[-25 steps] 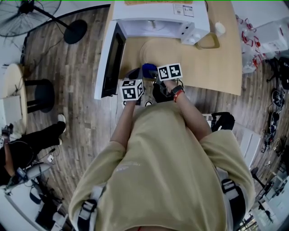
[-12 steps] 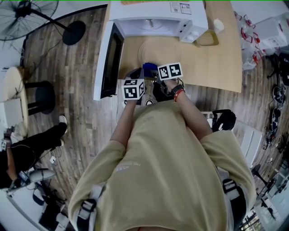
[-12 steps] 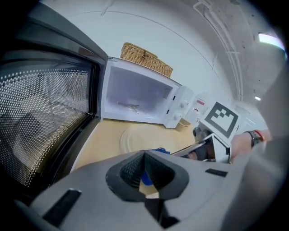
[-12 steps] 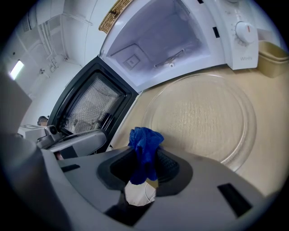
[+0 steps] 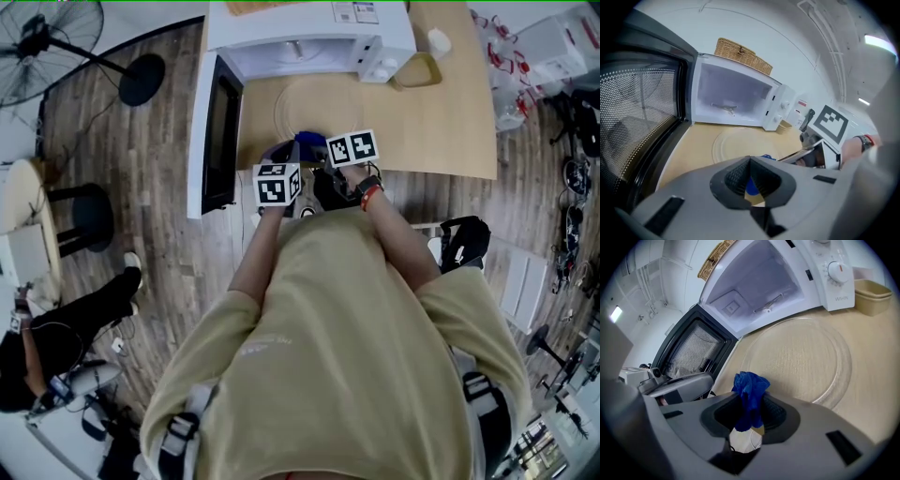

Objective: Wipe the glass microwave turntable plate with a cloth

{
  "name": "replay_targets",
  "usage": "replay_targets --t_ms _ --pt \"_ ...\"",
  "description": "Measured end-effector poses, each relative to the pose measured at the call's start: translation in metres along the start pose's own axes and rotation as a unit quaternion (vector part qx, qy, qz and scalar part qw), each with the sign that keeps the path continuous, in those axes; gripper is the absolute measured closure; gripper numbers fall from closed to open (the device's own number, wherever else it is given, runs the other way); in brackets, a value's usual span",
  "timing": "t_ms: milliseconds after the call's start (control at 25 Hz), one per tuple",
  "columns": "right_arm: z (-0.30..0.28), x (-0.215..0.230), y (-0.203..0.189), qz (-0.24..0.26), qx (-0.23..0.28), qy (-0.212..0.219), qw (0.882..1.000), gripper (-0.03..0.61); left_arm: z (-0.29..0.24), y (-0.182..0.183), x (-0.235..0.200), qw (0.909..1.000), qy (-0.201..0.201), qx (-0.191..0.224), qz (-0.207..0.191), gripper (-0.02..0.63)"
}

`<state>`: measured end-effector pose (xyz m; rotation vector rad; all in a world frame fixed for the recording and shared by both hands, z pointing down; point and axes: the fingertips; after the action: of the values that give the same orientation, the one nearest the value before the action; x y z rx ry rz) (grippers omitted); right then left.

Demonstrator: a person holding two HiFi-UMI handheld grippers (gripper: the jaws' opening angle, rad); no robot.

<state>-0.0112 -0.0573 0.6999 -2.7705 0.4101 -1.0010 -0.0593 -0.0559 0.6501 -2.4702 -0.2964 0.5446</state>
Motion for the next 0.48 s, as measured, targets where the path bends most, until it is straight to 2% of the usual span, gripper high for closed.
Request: replay_targets --t_ms 480 --pt "0.019 0.021 -0.007 -0.012 0.018 -0.015 1.0 0.454 -0.018 0.005 0.026 0.9992 -0.025 -0.012 -0.028 0.604"
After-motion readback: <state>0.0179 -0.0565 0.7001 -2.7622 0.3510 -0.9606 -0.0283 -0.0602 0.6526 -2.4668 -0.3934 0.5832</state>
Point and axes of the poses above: the fingertips, and each gripper's own axes: z backward along the fingers, x to its right, y out of its top, and after that the axes turned 10 degrees about -x, right-handed
